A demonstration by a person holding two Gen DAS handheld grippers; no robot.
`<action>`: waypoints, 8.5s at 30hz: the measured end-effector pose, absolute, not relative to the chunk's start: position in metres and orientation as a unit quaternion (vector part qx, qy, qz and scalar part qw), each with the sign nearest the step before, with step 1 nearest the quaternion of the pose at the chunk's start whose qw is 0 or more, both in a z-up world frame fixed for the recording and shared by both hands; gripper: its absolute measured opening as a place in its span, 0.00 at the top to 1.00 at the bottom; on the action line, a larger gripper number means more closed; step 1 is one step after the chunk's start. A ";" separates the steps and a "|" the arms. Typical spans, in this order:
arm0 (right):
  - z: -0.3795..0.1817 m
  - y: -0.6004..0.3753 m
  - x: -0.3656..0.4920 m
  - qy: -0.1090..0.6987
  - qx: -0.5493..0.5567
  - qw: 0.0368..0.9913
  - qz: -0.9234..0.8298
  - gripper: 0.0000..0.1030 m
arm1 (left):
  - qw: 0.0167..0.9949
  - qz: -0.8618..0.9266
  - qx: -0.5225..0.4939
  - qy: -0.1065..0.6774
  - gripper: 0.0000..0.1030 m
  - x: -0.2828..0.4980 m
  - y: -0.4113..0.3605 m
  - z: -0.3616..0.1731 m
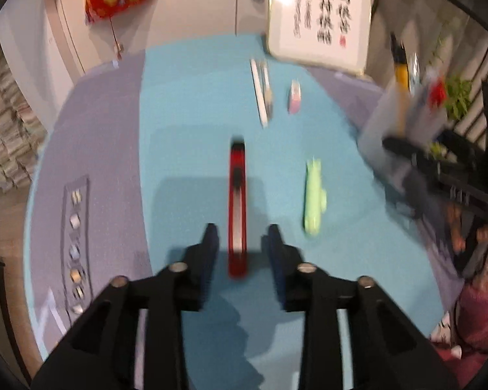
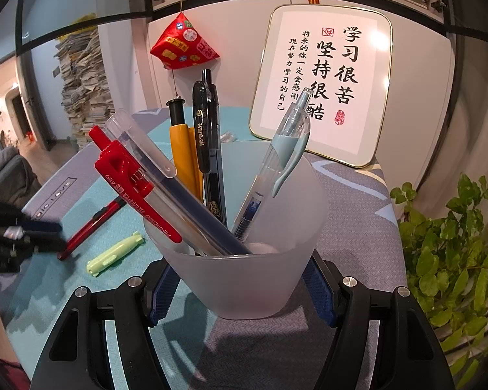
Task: Organize stationery
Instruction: 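Grasp the red box cutter from the desk with the left gripper, then lower the red box cutter into the held cup and open the left gripper, then grasp the white pen from the desk with the left gripper, then lower the white pen into the cup held by the right gripper, open left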
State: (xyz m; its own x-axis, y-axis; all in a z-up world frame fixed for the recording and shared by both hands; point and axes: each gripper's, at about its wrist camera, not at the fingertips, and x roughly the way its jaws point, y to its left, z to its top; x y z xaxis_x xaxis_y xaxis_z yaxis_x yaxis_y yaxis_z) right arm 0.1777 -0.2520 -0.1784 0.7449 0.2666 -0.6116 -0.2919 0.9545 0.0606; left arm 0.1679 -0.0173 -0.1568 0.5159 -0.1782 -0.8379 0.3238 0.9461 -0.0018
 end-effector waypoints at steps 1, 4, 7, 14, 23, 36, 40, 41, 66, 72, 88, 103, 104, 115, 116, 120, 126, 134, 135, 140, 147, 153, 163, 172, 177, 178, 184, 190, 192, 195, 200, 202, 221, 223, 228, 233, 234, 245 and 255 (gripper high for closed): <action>-0.178 -0.253 0.178 0.324 -0.020 0.934 0.150 0.32 | 0.871 -0.145 0.079 0.462 0.67 0.175 -0.022 -0.154; -0.178 -0.253 0.178 0.325 -0.019 0.934 0.150 0.32 | 0.875 -0.132 0.091 0.457 0.67 0.196 -0.035 -0.156; -0.178 -0.253 0.177 0.321 -0.020 0.936 0.140 0.26 | 0.870 -0.123 0.096 0.468 0.67 0.215 -0.044 -0.166; -0.176 -0.263 0.167 0.307 0.000 0.937 0.164 0.25 | 0.863 -0.103 0.077 0.489 0.67 0.230 -0.036 -0.177; -0.174 -0.261 0.161 0.297 -0.010 0.940 0.169 0.31 | 0.863 -0.095 0.088 0.488 0.67 0.238 -0.041 -0.178; -0.175 -0.262 0.162 0.298 -0.007 0.939 0.170 0.31 | 0.873 -0.129 0.072 0.466 0.89 0.218 -0.044 -0.148; -0.175 -0.263 0.162 0.298 -0.004 0.939 0.171 0.31 | 0.892 -0.157 0.063 0.420 0.89 0.194 -0.048 -0.107; -0.175 -0.264 0.162 0.298 -0.004 0.939 0.171 0.31 | 0.895 -0.164 0.059 0.411 0.89 0.189 -0.048 -0.099; -0.175 -0.264 0.161 0.298 -0.005 0.939 0.171 0.31 | 0.923 -0.272 -0.021 0.272 0.89 0.196 -0.176 -0.028; -0.175 -0.264 0.161 0.298 -0.004 0.939 0.171 0.31 | 0.918 -0.265 -0.019 0.294 0.89 0.198 -0.170 -0.054; -0.175 -0.263 0.161 0.298 -0.007 0.939 0.170 0.31 | 0.904 -0.278 0.001 0.324 0.74 0.175 -0.142 -0.059; -0.175 -0.263 0.162 0.298 -0.008 0.939 0.169 0.31 | 0.899 -0.127 0.035 0.417 0.69 0.236 -0.063 -0.130; -0.174 -0.263 0.162 0.298 -0.008 0.939 0.169 0.31 | 0.894 -0.131 0.042 0.427 0.69 0.240 -0.066 -0.138; -0.174 -0.263 0.161 0.299 -0.007 0.939 0.169 0.31 | 0.882 -0.112 0.103 0.446 0.69 0.279 -0.094 -0.175; -0.174 -0.263 0.161 0.299 -0.007 0.939 0.169 0.31 | 0.880 -0.109 0.104 0.451 0.68 0.282 -0.094 -0.178; -0.174 -0.263 0.161 0.300 -0.007 0.939 0.170 0.31 | 0.885 -0.112 0.092 0.442 0.75 0.283 -0.088 -0.179; -0.175 -0.262 0.162 0.304 -0.009 0.938 0.168 0.31 | 0.869 -0.131 0.052 0.474 0.86 0.273 -0.068 -0.178; -0.175 -0.261 0.162 0.305 -0.011 0.938 0.167 0.31 | 0.850 -0.134 0.087 0.501 0.84 0.187 -0.024 -0.179; -0.175 -0.261 0.162 0.306 -0.012 0.937 0.166 0.31 | 0.847 -0.140 0.088 0.506 0.84 0.177 -0.019 -0.179; -0.176 -0.260 0.163 0.307 -0.014 0.937 0.165 0.31 | 0.863 -0.132 0.076 0.481 0.71 0.174 -0.009 -0.166; -0.176 -0.261 0.163 0.308 -0.014 0.938 0.161 0.31 | 0.867 -0.110 0.081 0.479 0.71 0.230 -0.023 -0.181; -0.177 -0.261 0.165 0.312 -0.012 0.936 0.163 0.31 | 0.867 -0.106 0.078 0.481 0.75 0.232 -0.021 -0.181; -0.178 -0.261 0.166 0.312 -0.010 0.936 0.164 0.31 | 0.848 -0.115 0.116 0.503 0.93 0.204 -0.022 -0.179; -0.178 -0.261 0.167 0.312 -0.010 0.936 0.164 0.31 | 0.858 -0.094 0.110 0.492 0.68 0.247 -0.029 -0.181; -0.178 -0.261 0.167 0.313 -0.010 0.936 0.164 0.31 | 0.852 -0.107 0.091 0.504 0.87 0.258 -0.032 -0.179; -0.178 -0.261 0.167 0.312 -0.010 0.936 0.164 0.31 | 0.848 -0.117 0.085 0.510 0.91 0.257 -0.032 -0.178; -0.178 -0.261 0.167 0.311 -0.011 0.936 0.163 0.31 | 0.846 -0.121 0.091 0.512 0.91 0.250 -0.032 -0.176; -0.179 -0.261 0.166 0.310 -0.012 0.937 0.163 0.31 | 0.850 -0.122 0.093 0.504 0.88 0.250 -0.031 -0.175; -0.178 -0.261 0.166 0.310 -0.012 0.937 0.163 0.31 | 0.853 -0.123 0.100 0.498 0.88 0.250 -0.034 -0.175; -0.179 -0.261 0.167 0.310 -0.012 0.936 0.163 0.31 | 0.850 -0.126 0.100 0.501 0.92 0.249 -0.034 -0.174; -0.178 -0.260 0.166 0.310 -0.011 0.937 0.163 0.31 | 0.857 -0.137 0.059 0.493 0.92 0.238 -0.024 -0.154; -0.178 -0.261 0.166 0.311 -0.012 0.936 0.163 0.31 | 0.867 -0.147 0.040 0.475 0.92 0.230 -0.019 -0.135; -0.178 -0.261 0.164 0.310 -0.012 0.937 0.162 0.31 | 0.930 -0.254 0.027 0.264 0.95 0.142 -0.071 0.041; -0.178 -0.261 0.164 0.310 -0.012 0.937 0.162 0.31 | 0.933 -0.262 0.030 0.246 0.95 0.136 -0.080 0.056; -0.178 -0.260 0.164 0.310 -0.012 0.937 0.162 0.31 | 0.928 -0.291 0.041 0.229 0.95 0.130 -0.110 0.073; -0.178 -0.260 0.164 0.310 -0.012 0.937 0.163 0.31 | 0.922 -0.302 0.047 0.239 0.95 0.136 -0.133 0.061; -0.178 -0.261 0.164 0.310 -0.012 0.937 0.163 0.31 | 0.918 -0.303 0.046 0.251 0.95 0.142 -0.139 0.054; -0.177 -0.260 0.164 0.311 -0.010 0.936 0.164 0.31 | 0.893 -0.294 0.040 0.339 0.95 0.189 -0.171 -0.008; -0.178 -0.260 0.165 0.311 -0.010 0.936 0.163 0.31 | 0.871 -0.295 0.048 0.389 0.94 0.195 -0.170 -0.044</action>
State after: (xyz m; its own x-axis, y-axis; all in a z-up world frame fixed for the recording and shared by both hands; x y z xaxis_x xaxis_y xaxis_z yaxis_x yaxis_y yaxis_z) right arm 0.1647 -0.2598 -0.1775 0.7537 0.2996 -0.5850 -0.3122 0.9464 0.0824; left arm 0.1946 -0.1703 -0.0439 0.5231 -0.4765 -0.7066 0.5517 0.8213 -0.1453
